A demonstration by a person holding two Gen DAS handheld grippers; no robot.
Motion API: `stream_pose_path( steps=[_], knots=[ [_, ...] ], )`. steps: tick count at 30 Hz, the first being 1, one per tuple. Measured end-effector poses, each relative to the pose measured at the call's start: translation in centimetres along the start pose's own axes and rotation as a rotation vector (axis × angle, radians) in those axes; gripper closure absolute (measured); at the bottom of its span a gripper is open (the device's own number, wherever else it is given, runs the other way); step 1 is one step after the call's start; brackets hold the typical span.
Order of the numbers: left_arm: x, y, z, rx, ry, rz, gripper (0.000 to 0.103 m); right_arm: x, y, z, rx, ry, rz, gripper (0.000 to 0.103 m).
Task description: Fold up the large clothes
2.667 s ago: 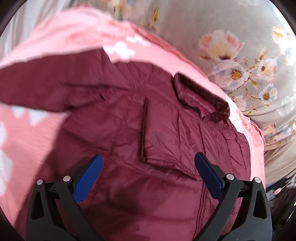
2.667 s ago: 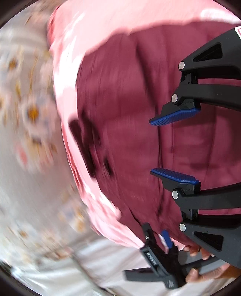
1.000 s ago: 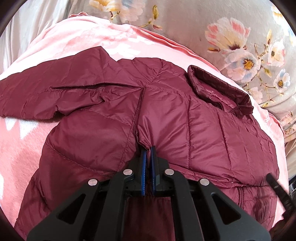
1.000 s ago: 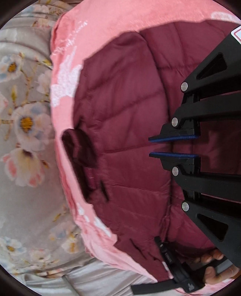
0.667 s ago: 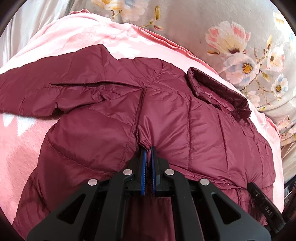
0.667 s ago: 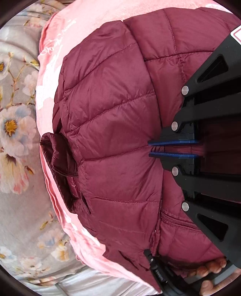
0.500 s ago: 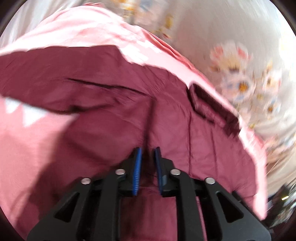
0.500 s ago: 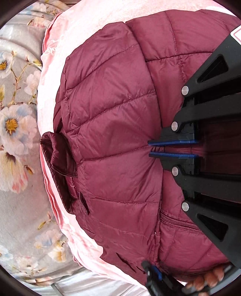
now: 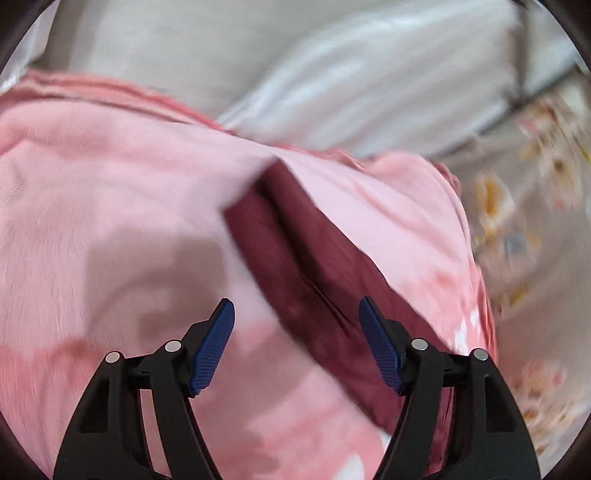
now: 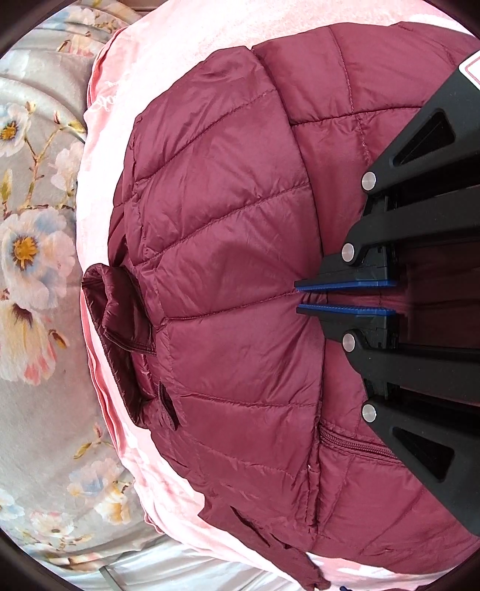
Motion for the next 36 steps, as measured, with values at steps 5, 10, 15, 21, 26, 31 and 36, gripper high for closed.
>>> stream_pose_path(
  steps=[5,10,15,21,26,31,36],
  knots=[
    [0.2,2.2,-0.4,0.05,-0.048,-0.051,0.069,0.0,0.0,-0.2,0.017,-0.022,0.003,0.098],
    [0.1,2.5,2.0,0.088,0.031,-0.052,0.1,0.0,0.0,-0.2,0.021,-0.026,0.004,0.098],
    [-1.8,-2.6,9.9,0.242,0.137,0.05,0.102,0.0,0.0,-0.2,0.019,-0.023,0.005,0.098],
    [1.6,-13.7,26.7,0.595,0.371,0.132,0.102,-0.1,-0.1,0.0,0.012,-0.004,0.016,0.097],
    [11.6,-21.4,37.2,0.86,0.522,0.024,0.102,-0.6,-1.7,0.4,-0.01,0.036,0.073,0.075],
    [25.7,-24.3,40.9,0.951,0.7,-0.13,0.101,-0.6,-5.0,1.1,-0.068,0.092,0.132,0.064],
    [38.8,-21.4,38.9,0.86,0.826,-0.365,0.098,0.2,-7.7,3.0,-0.081,0.123,0.152,0.057]
  ],
)
Point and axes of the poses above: each gripper's, at about its wrist camera, not at the fingertips, and y roughly the way its jaws point, z to its right, x to its underside, the point moved 5 cm from there along y, roughly the way its jaws point, and after that the axes turned 15 degrees about z, right-handed, at the moved point
